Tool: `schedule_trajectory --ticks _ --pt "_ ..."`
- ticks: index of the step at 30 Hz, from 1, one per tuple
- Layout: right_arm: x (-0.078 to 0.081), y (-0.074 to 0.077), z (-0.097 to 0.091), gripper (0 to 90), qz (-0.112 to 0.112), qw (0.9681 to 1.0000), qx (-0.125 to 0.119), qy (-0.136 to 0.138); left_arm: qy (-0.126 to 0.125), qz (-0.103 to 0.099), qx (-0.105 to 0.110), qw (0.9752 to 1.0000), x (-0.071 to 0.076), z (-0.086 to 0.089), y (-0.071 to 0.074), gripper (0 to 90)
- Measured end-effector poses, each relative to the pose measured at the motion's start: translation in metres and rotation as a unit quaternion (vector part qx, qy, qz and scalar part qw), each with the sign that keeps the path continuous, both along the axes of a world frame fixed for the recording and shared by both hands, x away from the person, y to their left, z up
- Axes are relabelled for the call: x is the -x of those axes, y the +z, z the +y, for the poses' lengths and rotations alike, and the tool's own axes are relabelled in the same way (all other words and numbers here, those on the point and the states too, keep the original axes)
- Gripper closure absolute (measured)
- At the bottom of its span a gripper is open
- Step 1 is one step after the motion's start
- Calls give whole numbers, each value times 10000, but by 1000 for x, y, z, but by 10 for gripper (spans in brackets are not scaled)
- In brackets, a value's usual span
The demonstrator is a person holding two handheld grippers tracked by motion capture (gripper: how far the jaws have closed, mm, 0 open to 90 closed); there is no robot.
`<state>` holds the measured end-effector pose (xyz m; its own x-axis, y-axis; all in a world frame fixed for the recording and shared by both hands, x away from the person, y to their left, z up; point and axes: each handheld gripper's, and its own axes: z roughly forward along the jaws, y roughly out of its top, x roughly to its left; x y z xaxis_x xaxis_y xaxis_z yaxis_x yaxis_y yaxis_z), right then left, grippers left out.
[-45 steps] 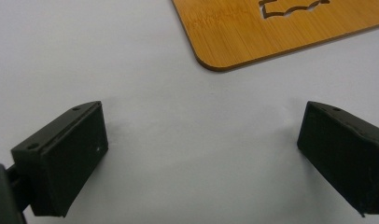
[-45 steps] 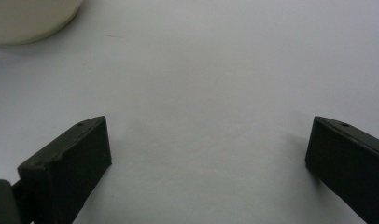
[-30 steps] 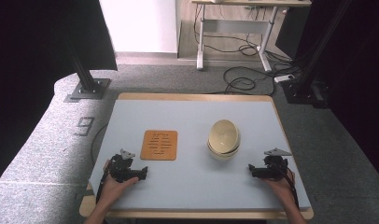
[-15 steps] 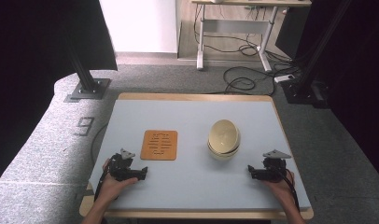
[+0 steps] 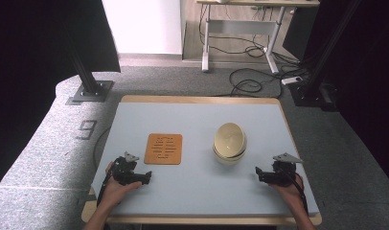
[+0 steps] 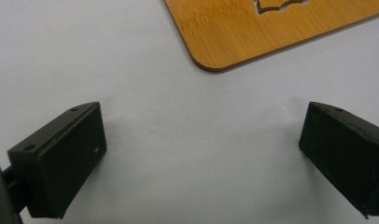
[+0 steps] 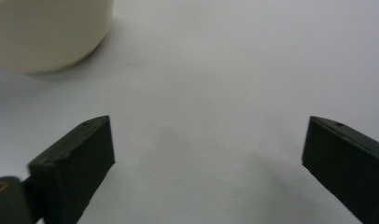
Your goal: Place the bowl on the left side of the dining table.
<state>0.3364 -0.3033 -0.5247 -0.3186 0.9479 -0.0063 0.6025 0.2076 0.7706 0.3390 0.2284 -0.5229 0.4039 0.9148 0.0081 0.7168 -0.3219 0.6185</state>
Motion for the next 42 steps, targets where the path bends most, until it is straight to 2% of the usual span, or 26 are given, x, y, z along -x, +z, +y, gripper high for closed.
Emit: schedule_trajectory --ticks 2,5,10,25,42 --pt "1 4 3 25 -16 10000 -14 -29 -14 8 -11 10000 0 0 0 7" --pt "2 11 9 48 -122 9999 98 29 -20 3 -8 10000 0 0 0 7" --pt "3 18 12 56 -201 9997 91 85 -21 20 -5 10000 -1 0 0 5" --pt "7 39 11 89 -439 9990 -97 68 -26 -6 -1 10000 0 0 0 4" --pt "10 55 13 110 -717 9973 -141 77 -16 -63 17 10000 1 1 -1 4"
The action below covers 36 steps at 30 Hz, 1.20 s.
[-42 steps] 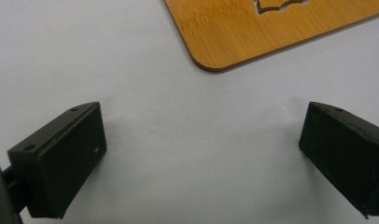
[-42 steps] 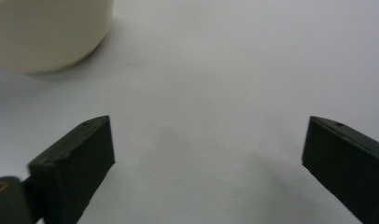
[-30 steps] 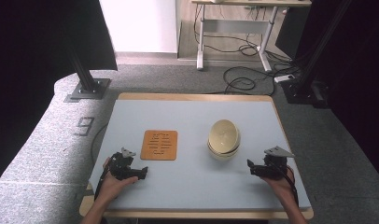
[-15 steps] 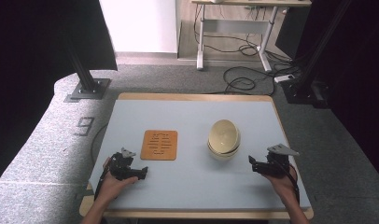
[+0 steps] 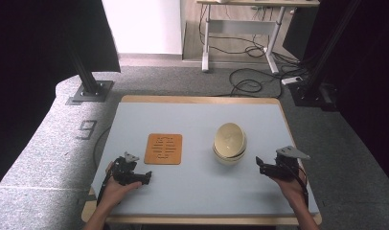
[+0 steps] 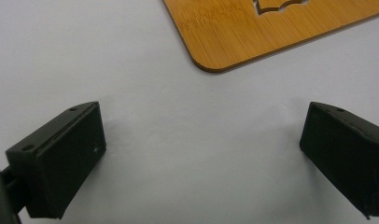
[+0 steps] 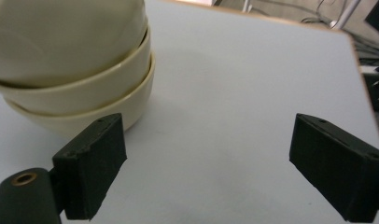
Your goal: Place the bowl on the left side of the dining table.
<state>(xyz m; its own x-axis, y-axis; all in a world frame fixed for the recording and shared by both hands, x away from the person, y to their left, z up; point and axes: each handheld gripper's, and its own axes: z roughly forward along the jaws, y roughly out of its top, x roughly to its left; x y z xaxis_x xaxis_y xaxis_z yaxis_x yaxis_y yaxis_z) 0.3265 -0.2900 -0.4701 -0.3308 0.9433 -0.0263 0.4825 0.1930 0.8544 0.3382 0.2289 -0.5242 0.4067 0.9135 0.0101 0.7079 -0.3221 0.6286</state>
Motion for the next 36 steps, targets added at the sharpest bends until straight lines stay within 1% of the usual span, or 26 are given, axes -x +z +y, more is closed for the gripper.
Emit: schedule_trajectory --ticks 1,2,5,9,11,12,14,17,18,26,30,36 --pt "2 5 2 116 -93 10000 -4 -8 4 -13 9 10000 0 0 0 4" --pt "2 5 2 116 -93 10000 -4 -8 4 -13 9 10000 0 0 0 4" --pt "3 12 6 116 -139 9999 -46 55 5 -18 6 10000 1 0 0 4" --pt "6 21 9 116 -169 9998 -55 29 8 -23 3 10000 1 0 0 5" --pt "7 27 12 117 -220 9997 -77 30 7 -22 4 10000 1 0 0 5" --pt "7 27 12 117 -220 9997 -77 30 7 -22 4 10000 1 0 0 5" --pt "8 34 16 118 -285 9995 -79 77 6 -25 3 10000 1 0 0 5" --pt "8 36 18 118 -326 9994 -70 94 7 -21 0 10000 1 0 0 5" --pt "8 40 20 118 -331 9993 -93 112 22 -23 17 10000 1 0 0 5" --pt "6 50 25 119 -429 9989 -145 153 24 -19 13 10000 1 -1 0 5" --pt "3 51 27 120 -432 9988 -171 160 21 -27 9 10000 1 0 0 5" --pt "0 54 30 125 -409 9990 -147 136 19 -29 4 10000 1 0 0 5"
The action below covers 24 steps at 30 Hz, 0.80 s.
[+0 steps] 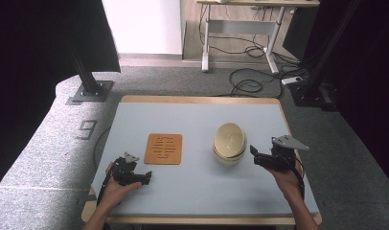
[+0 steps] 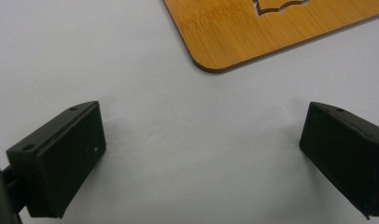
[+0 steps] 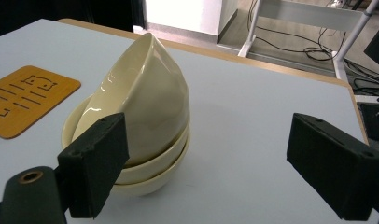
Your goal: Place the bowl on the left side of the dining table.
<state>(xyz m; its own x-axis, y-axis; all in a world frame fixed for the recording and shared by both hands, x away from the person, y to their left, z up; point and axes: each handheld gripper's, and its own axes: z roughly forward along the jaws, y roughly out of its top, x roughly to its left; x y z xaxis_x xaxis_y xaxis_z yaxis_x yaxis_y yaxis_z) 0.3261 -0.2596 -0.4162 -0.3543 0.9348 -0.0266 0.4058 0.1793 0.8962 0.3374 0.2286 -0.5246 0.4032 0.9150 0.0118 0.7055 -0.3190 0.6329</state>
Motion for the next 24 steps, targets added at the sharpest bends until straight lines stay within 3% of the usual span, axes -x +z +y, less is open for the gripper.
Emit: schedule_trajectory --ticks 17,24 --pt "-16 11 23 130 51 9998 133 110 0 -25 -3 10000 1 0 0 5" --pt "-22 9 31 132 135 9997 201 92 -5 -25 -3 10000 1 0 0 5"
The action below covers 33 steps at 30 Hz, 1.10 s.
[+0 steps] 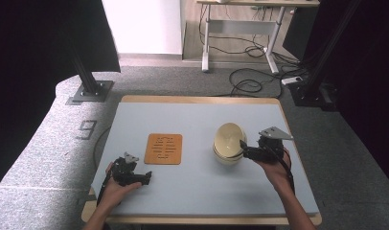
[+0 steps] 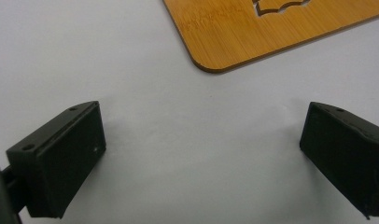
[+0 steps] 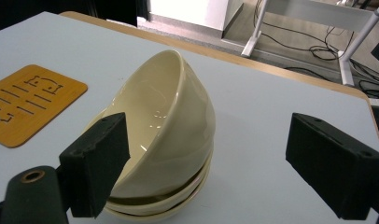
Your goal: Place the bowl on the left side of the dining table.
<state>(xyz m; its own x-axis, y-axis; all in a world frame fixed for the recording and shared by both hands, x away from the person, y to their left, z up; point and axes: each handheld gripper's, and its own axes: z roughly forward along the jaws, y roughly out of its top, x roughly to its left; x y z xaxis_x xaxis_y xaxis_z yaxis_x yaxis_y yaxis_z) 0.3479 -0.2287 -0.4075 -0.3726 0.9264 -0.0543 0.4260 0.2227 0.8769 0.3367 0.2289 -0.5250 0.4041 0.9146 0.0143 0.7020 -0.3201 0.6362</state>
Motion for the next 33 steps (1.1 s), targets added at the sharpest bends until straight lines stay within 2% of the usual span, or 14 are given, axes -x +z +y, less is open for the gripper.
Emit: schedule_trajectory --ticks 15,18,23,33 --pt "-9 -5 10 142 135 9999 85 -56 -3 3 -3 10000 0 0 0 5" --pt "-9 -6 12 155 52 9999 110 -33 -4 3 -6 10000 0 0 0 5" --pt "-12 -6 14 166 51 9999 120 -44 2 0 -13 10000 0 0 0 6" --pt "-22 -12 20 180 228 9996 142 -17 4 2 -15 10000 0 0 0 6"
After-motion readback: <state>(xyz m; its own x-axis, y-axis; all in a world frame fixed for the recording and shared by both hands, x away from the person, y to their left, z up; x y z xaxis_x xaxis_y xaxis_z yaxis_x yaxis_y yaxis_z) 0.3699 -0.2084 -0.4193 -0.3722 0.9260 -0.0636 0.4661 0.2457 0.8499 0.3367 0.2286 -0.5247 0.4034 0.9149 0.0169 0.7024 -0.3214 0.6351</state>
